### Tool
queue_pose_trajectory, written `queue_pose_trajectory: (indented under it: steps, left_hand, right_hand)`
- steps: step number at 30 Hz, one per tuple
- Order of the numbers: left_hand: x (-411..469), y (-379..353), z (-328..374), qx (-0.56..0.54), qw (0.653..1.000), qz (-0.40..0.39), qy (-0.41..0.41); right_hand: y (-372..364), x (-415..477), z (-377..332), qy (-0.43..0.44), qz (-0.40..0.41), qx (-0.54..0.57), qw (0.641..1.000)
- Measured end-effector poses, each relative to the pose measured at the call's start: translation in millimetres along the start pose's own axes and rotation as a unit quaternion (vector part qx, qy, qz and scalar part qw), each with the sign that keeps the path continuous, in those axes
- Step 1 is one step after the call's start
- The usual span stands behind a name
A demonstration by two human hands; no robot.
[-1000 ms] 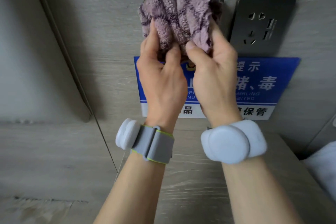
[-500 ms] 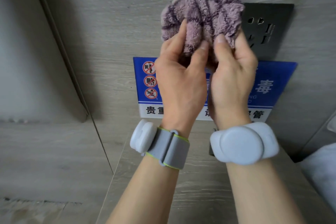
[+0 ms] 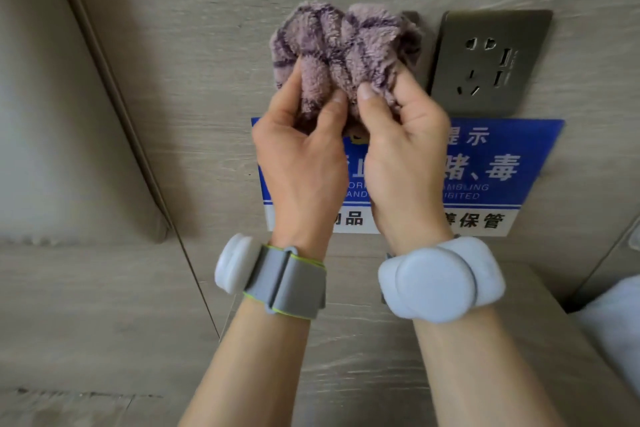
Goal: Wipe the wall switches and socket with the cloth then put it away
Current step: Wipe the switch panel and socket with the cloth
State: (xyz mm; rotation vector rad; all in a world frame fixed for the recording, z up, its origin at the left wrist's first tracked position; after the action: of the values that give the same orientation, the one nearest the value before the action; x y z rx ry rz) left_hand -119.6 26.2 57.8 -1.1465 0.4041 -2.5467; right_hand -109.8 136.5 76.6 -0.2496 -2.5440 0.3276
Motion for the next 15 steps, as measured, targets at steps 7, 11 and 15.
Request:
queue_pose_trajectory:
  steps: [7, 11, 15]
  left_hand:
    - [-0.4, -20.3, 5.2, 0.019, 0.998, -0.062, -0.013]
    - [2.5, 3.8, 0.5, -0.003, 1.0, 0.022, -0.015]
    - [-5.0, -19.0, 4.5, 0.009, 1.0, -0.025, -0.004]
  right_hand:
    - [12.0, 4.7, -6.0, 0.01, 0.024, 0.029, 0.999]
    - [-13.1, -2.1, -1.1, 0.004, -0.01, -0.028, 1.0]
    - [11.7, 4.6, -6.7, 0.016, 0.025, 0.009, 1.0]
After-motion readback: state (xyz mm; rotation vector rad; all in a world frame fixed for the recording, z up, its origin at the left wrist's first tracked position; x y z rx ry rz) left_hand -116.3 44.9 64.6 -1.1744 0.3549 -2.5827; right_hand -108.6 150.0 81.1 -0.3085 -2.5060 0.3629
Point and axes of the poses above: each hand's wrist, its own x-axis towards the middle knuckle, its own y-axis out of the back of the hand, z = x × y, the point moved 7 cm from there along x, towards the middle knuckle, and after that the axes turned 13 degrees about -y, right-handed, at the moved point
